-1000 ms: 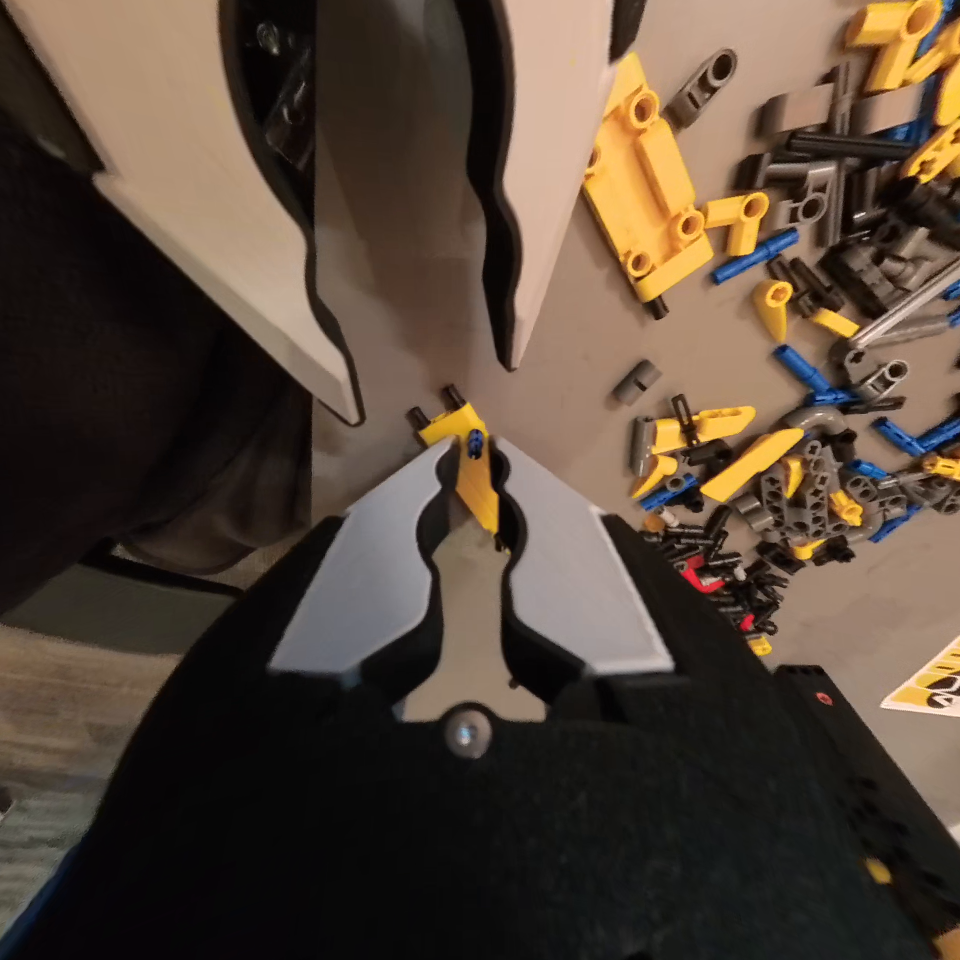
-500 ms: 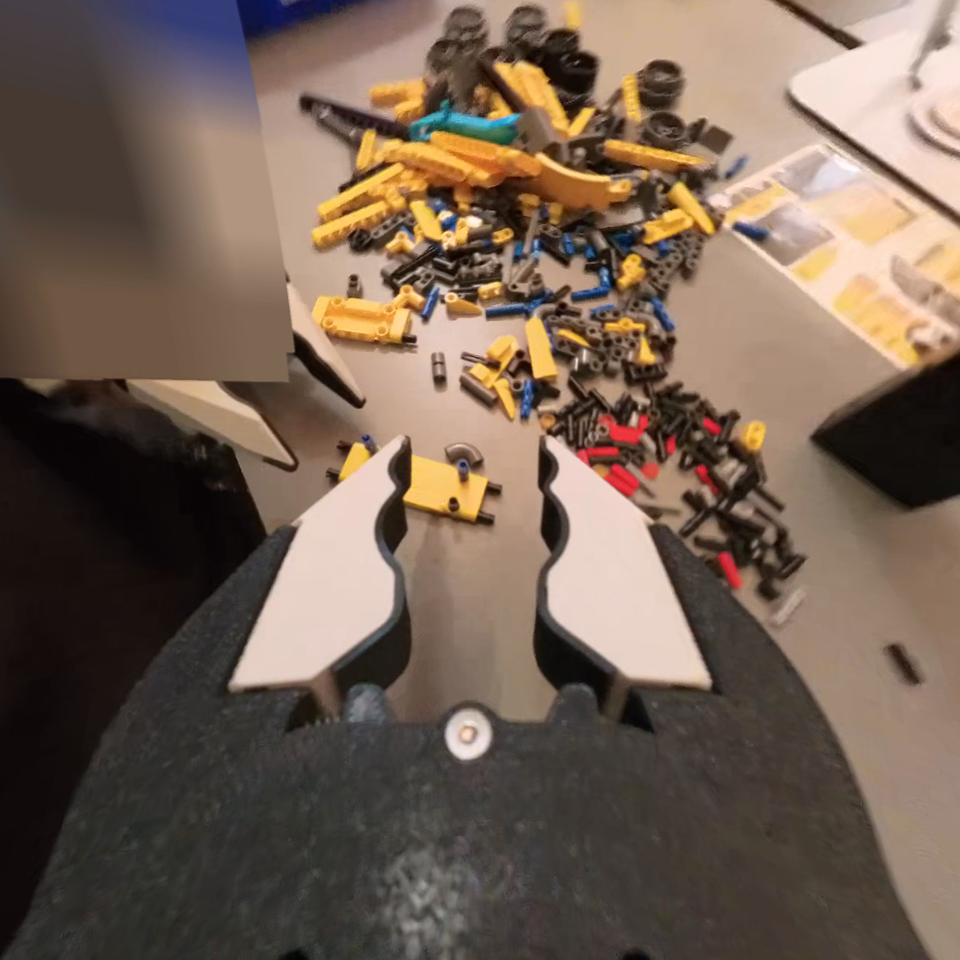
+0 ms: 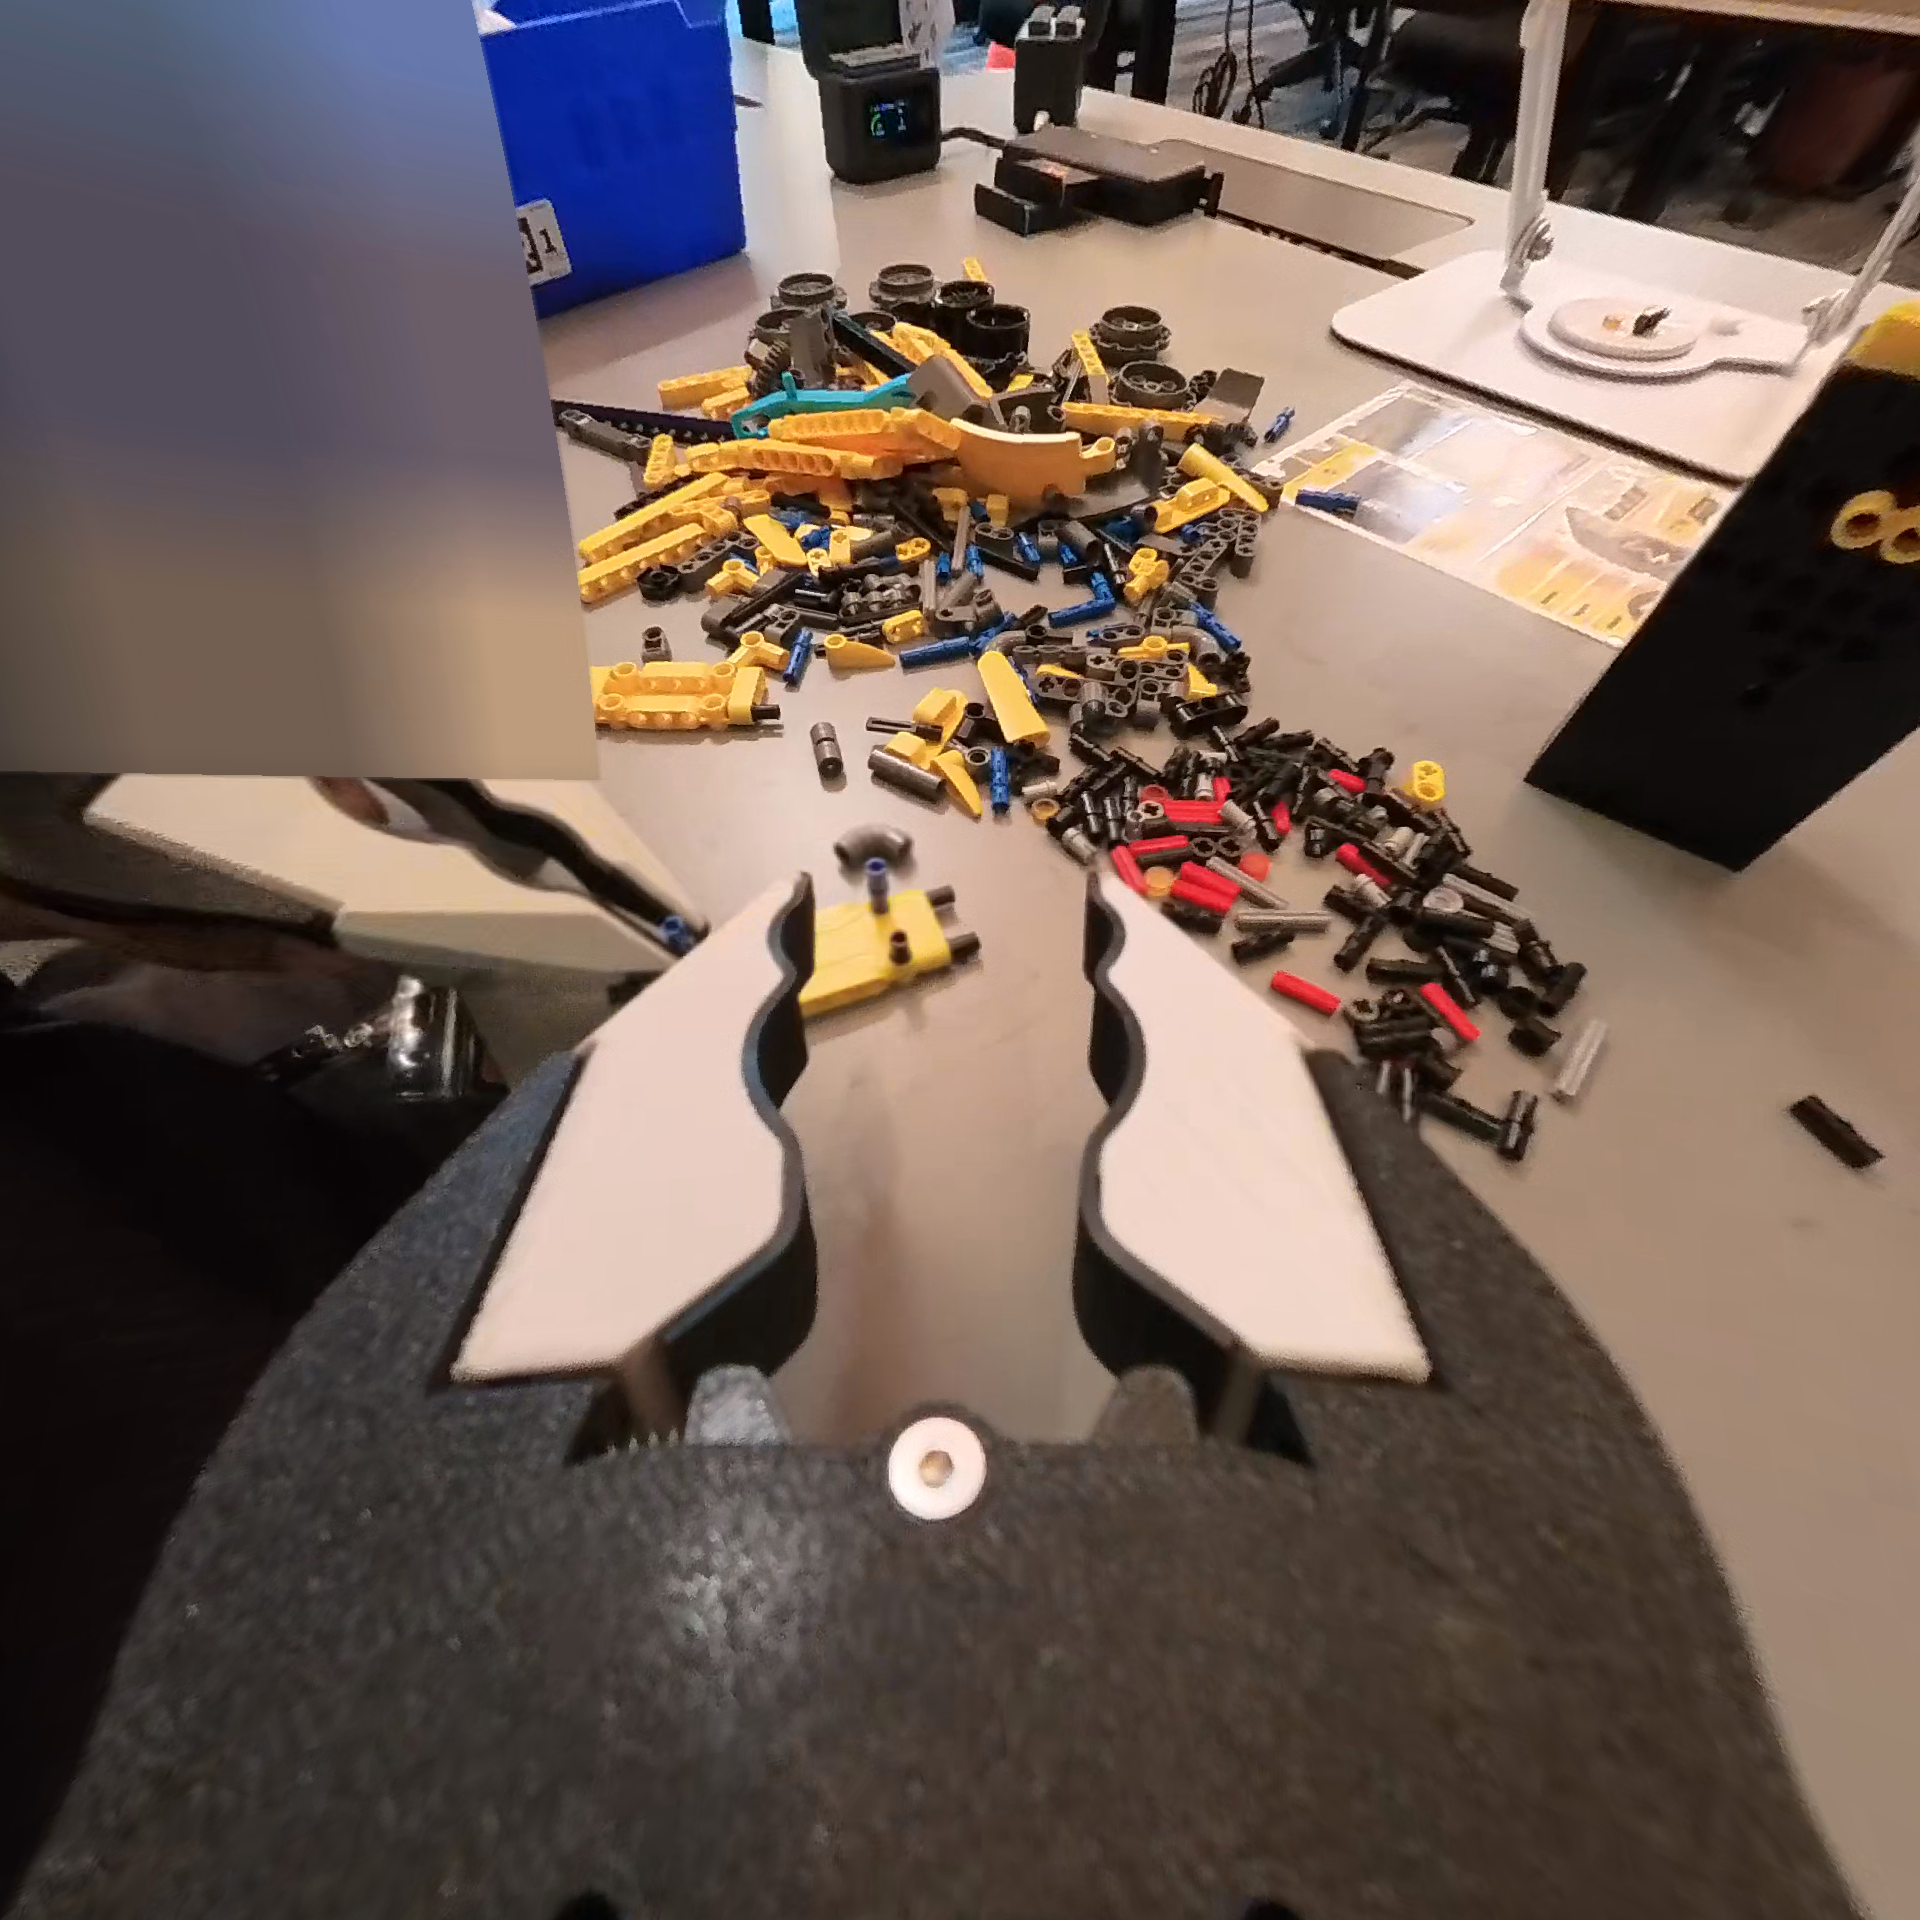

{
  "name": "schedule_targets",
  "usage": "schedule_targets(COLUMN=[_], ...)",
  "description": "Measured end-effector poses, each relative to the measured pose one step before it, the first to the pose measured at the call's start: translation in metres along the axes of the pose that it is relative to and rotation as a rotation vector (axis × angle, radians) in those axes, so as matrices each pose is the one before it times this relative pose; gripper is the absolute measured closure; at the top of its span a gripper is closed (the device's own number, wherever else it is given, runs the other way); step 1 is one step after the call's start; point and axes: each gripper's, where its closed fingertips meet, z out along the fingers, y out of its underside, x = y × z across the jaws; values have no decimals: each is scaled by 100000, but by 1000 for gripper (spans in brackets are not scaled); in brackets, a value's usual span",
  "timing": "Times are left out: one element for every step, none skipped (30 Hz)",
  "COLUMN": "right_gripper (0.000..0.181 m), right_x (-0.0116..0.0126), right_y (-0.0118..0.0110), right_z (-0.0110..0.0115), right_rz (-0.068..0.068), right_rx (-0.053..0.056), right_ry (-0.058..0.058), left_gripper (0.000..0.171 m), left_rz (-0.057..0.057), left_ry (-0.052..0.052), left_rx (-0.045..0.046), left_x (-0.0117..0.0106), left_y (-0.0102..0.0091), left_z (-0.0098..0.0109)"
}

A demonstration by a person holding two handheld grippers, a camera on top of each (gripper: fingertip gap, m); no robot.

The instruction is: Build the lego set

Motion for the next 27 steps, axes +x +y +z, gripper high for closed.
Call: schedule_targets(right_gripper=[129, 129, 129, 129, 129, 129, 129, 129, 129, 129, 129, 129, 129, 129, 129, 129, 129, 128, 126, 124, 124, 124, 124, 124, 124, 123, 123], right_x=[-99, -172, -203, -188, -223, -277, -336, -428, -528, -619, -581, -453, -321, -286, -391, -635, -580, -83, 356, 393, 249, 62, -157, -226, -154, -86, -28], right_y=[65, 165, 278, 316, 294, 215, 78, -52, -98, -48, 24, 108, 215, 340, 366, 263, 142, 10, -73, -141, -293, -359, -173, 26, 125, 160, 157], right_z=[-95, -33, 10, 40, 66, 48, 2, -5, 20, 65, 99, 112, 109, 72, 29, -58, -167, -313, -373, -317, -148, 100, 333, 477, 504, 464, 442], right_rz=[1889, 2259, 2619, 2898, 2940, 2718, 2253, 1955, 2049, 2292, 2285, 2029, 1653, 1121, -267, -3794, -8850, -13082, -15195, -15514, -13513, -9161, -4482, -1819, -1829, -3433, -4893], right_rx=[215, 6, -485, -750, -810, -462, 580, 1655, 2064, 1788, 1323, 824, 128, -710, -929, -60, 854, 1132, 585, -133, 37, 34, -862, -1506, -1533, -1341, -1445], right_ry=[-536, -1095, -1440, -1506, -1674, -1694, -1550, -1537, -1877, -2306, -2167, -1378, -693, -534, -967, -1644, -79, 4535, 7868, 7438, 5028, 1538, -2005, -3578, -3168, -1955, -654], left_gripper=[167, 166, 166, 166, 166, 166, 166, 166, 166, 166, 166, 166, 166, 166, 166, 166, 166, 166, 166, 166, 166, 166, 166, 166, 166, 166, 166], left_rz=[-957, -625, 0, 235, -387, -724, -923, -1458, -1691, -1640, -1548, -873, -584, -901, -2128, -4049, -6142, -7826, -8116, -7024, -5002, -2392, -548, 108, -239, -1028, -1373], left_ry=[-489, -819, -406, -118, -18, 1074, 1421, 1030, 1600, 1530, 352, 191, 289, 39, 348, 1053, 1985, 3495, 4348, 4030, 3059, 1944, 896, 557, 1090, 2038, 2050], left_rx=[964, 446, 447, 314, -116, -163, 777, 1914, 2150, 1788, 1263, 1154, 812, 784, 900, 718, 1131, 1595, 1853, 1896, 1479, 567, 19, 180, 782, 1314, 1270], left_x=[-222, -273, -168, -106, -81, 41, 105, 48, 134, 115, -72, -85, -64, -93, -91, -98, -113, -5, 59, 49, 23, 15, 31, 102, 229, 360, 347], left_y=[-36, 11, 27, 53, 81, 77, -44, -210, -249, -211, -154, -147, -103, -110, -104, -65, -113, -196, -264, -271, -212, -95, -36, -93, -195, -317, -336], left_z=[-106, -120, -129, -153, -165, -174, -225, -266, -245, -221, -163, -148, -135, -149, -151, -120, -102, -121, -153, -157, -129, -89, -54, -34, -51, -68, -54])
